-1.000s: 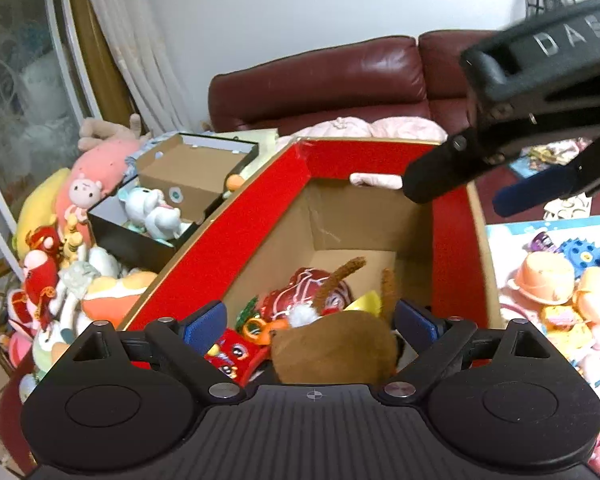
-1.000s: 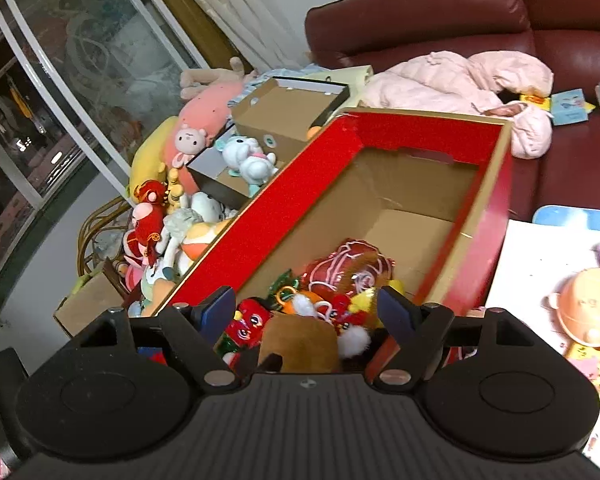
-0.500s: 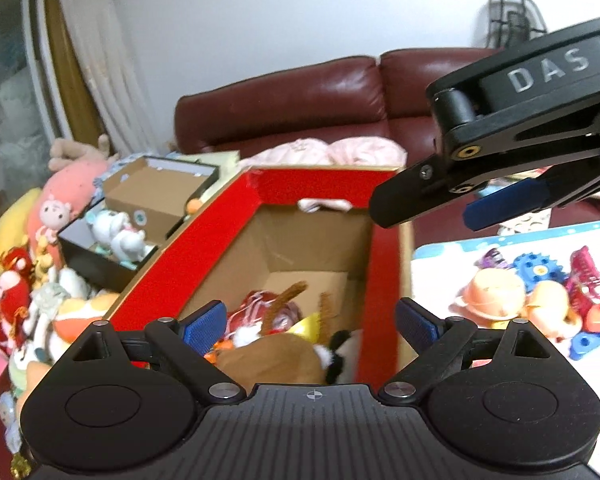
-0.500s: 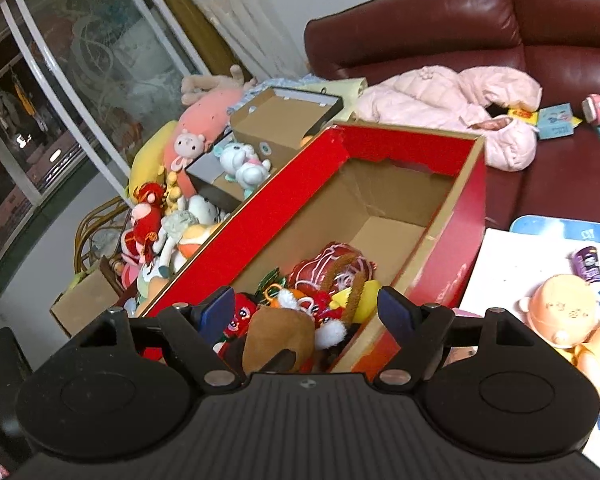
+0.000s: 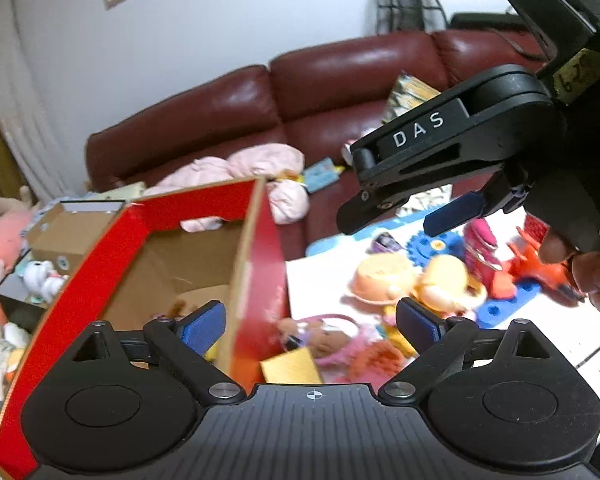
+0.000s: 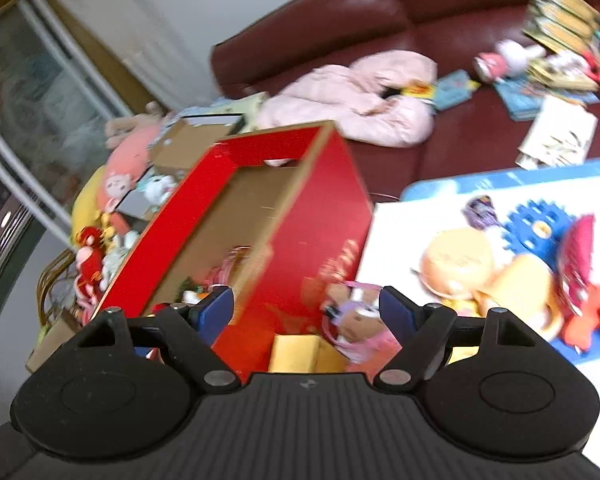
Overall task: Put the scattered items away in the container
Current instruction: 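Bring both grippers back over the toys on the table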
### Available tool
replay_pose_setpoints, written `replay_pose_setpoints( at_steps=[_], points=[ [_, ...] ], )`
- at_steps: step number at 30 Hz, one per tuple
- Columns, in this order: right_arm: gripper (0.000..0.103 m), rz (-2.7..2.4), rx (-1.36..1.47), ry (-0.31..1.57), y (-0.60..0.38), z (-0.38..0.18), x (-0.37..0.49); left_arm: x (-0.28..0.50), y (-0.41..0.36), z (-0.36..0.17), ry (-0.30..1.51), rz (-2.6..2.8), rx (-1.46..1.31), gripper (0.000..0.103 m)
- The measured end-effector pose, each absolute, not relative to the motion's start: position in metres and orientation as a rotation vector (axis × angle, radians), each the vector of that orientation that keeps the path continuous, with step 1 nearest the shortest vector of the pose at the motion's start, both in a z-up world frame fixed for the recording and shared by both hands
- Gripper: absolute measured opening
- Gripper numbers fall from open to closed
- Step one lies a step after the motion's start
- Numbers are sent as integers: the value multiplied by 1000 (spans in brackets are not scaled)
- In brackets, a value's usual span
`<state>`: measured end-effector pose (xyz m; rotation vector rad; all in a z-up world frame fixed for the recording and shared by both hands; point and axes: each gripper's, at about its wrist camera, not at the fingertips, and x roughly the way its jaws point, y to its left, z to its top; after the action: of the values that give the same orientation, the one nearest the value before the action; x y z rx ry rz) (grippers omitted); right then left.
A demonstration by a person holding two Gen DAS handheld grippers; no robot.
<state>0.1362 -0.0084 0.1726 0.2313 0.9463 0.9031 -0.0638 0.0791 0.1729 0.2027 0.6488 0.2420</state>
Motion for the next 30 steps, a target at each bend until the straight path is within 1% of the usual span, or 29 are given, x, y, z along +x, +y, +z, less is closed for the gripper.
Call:
replay_pose_setpoints(
  at_steps=[8,16,21,26,28,30],
  points=[
    [83,835,247,1011,-37,136,144,-58,59,127,786,186,185,98],
    [83,758,235,1147,-53,84,143,-58,48,62,924,133,217,97],
    [82,695,144,1195,-55,54,138,-56,65,35,991,137,150,92],
    [75,665,150,1268,-58,28,137,-53,73,29,1000,100,73,92],
    [68,668,148,1280,-56,25,137,-49,71,27,997,87,66,92],
    [65,682,148,1273,-52,27,136,-44,68,24,1000,85,68,91]
  ],
)
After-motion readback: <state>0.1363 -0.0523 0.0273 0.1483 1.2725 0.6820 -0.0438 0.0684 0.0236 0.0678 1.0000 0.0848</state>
